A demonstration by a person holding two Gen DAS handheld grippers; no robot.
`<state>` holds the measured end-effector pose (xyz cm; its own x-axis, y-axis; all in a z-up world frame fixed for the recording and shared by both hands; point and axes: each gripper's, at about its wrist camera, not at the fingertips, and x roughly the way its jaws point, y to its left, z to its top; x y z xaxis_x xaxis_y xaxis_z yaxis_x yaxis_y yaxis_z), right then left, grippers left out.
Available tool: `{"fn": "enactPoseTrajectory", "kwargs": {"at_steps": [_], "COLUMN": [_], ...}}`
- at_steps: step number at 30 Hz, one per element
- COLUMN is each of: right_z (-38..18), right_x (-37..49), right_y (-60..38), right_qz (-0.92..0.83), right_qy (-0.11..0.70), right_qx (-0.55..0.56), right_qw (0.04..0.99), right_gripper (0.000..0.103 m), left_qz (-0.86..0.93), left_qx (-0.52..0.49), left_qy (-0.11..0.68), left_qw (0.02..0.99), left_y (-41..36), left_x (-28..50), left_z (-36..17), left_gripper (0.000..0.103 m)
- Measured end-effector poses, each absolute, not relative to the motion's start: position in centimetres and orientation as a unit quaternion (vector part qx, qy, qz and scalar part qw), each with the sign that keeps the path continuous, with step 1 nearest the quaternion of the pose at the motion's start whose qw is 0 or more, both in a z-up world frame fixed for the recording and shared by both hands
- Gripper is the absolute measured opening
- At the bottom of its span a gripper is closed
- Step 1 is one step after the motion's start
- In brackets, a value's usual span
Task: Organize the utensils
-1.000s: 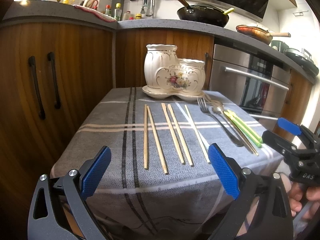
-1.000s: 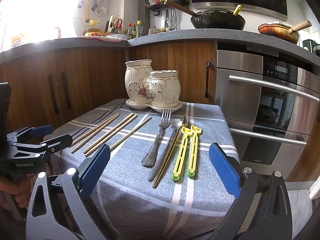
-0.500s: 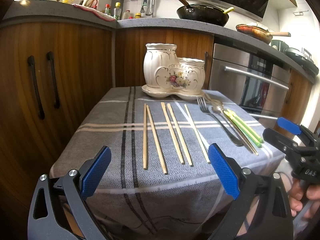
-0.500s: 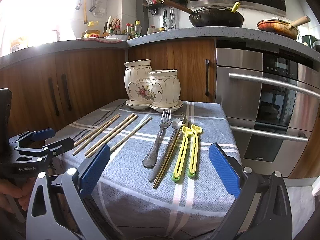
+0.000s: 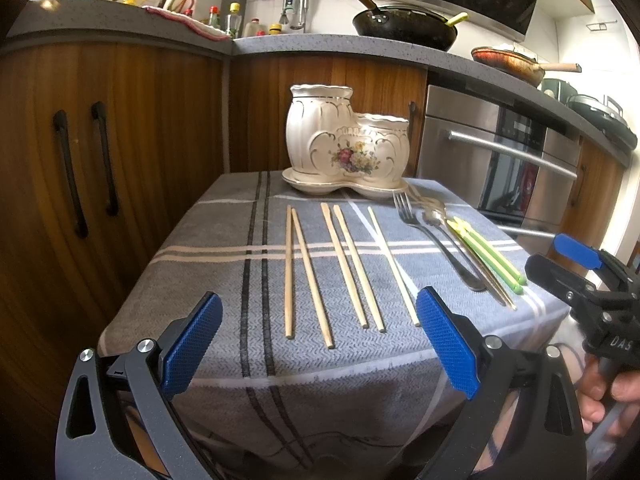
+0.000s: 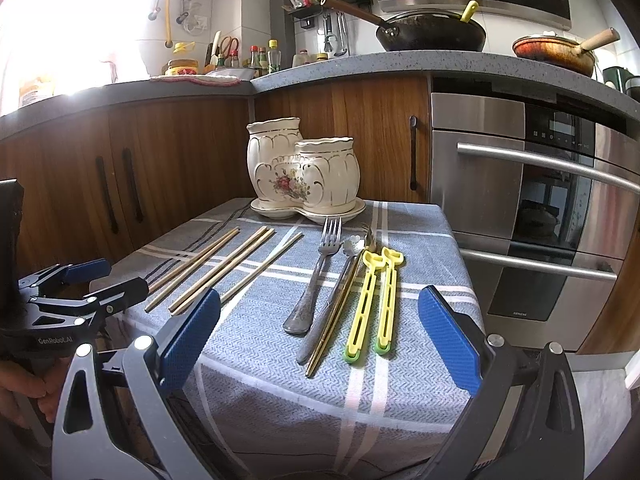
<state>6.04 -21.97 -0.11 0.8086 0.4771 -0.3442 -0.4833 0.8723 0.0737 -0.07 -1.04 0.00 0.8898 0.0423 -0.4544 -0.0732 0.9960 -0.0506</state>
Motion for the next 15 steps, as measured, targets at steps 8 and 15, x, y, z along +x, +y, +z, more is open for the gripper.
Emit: {"fn": "enactPoseTrajectory", "kwargs": {"at_steps": [8,15], "right_z": [-0.11,-0.18], "right_x": [6.37,6.64], "right_y": [-22.17,-22.10], "right_qz": [0.253,0.256], "right_qy": [0.189,0.202], "right_qx": [-0.004,-0.004], "right_qw": [0.949,0.946], "right_gripper": [0.097,0.097], "left_qz": [0.029,0.035], "left_qx": [-0.031,-0.033], "left_qy": [0.233,0.237], "left_qw": [0.971,0.970], "left_y": [-1.21,-0.94], "left_x": [0.01,0.40], "left_z": [-0.03,0.12], "left_gripper": [0.097,0.097]}}
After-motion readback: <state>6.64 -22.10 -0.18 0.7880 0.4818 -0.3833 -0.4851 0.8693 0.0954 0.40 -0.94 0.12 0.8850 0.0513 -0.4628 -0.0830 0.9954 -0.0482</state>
